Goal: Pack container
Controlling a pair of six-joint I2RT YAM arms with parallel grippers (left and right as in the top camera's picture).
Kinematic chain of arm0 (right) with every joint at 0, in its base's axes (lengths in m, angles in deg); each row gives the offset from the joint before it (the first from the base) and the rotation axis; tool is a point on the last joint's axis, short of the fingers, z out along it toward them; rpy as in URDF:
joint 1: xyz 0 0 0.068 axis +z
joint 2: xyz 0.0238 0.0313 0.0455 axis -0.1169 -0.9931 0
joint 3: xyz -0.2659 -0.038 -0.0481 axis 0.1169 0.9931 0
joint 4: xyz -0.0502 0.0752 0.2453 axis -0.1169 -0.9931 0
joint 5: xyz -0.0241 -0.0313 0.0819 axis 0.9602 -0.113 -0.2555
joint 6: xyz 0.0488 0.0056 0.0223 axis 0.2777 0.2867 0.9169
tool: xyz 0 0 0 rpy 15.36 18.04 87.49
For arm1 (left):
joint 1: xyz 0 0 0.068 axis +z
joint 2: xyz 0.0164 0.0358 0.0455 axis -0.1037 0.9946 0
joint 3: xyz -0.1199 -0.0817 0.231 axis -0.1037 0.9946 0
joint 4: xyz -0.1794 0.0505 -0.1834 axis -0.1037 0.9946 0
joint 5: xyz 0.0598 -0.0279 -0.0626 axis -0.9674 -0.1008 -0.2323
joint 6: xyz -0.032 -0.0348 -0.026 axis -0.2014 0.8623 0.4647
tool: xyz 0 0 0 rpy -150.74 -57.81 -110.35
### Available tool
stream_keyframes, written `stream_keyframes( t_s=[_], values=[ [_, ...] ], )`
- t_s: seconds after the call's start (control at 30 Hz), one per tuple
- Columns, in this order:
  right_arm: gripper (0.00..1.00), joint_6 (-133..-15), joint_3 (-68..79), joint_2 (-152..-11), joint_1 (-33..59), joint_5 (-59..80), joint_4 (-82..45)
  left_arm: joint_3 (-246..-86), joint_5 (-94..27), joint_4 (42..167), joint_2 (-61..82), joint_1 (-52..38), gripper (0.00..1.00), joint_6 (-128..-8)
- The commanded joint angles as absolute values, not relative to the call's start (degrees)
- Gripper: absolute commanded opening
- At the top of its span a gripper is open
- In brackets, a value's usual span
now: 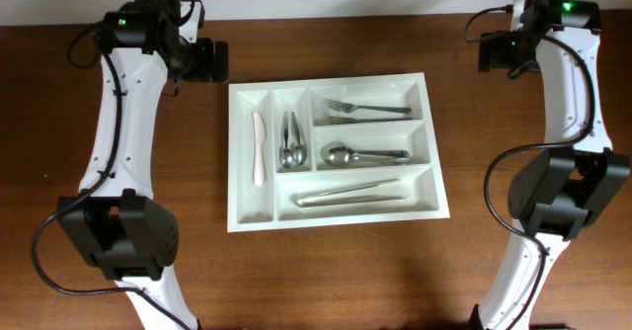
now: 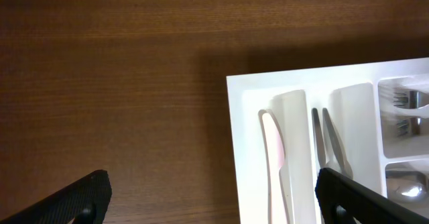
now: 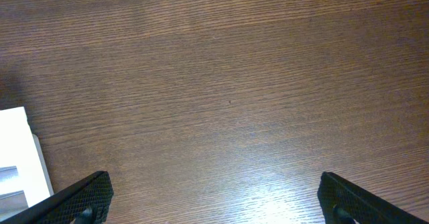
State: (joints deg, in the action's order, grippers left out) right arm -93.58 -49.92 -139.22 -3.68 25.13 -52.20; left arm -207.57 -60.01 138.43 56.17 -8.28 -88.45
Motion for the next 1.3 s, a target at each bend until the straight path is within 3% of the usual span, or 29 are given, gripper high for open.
stream_keyframes(
  t_s=[0.0, 0.6, 1.27],
  values=[
    [0.99, -92.88, -50.88, -137.27, -3.44, 25.85, -52.18, -208.53, -60.23, 138.56, 54.31, -8.30, 0.99, -87.86],
    [0.99, -92.88, -50.73, -136.77, -3.42, 25.82, -52.20, -208.53, -60.23, 138.56, 54.31, -8.30, 0.99, -87.86],
    [0.99, -92.88, -48.63, -84.40, 2.68, 25.85, -52.20, -208.53, -60.25, 138.56, 54.31, -8.30, 0.99, -87.86]
  ],
)
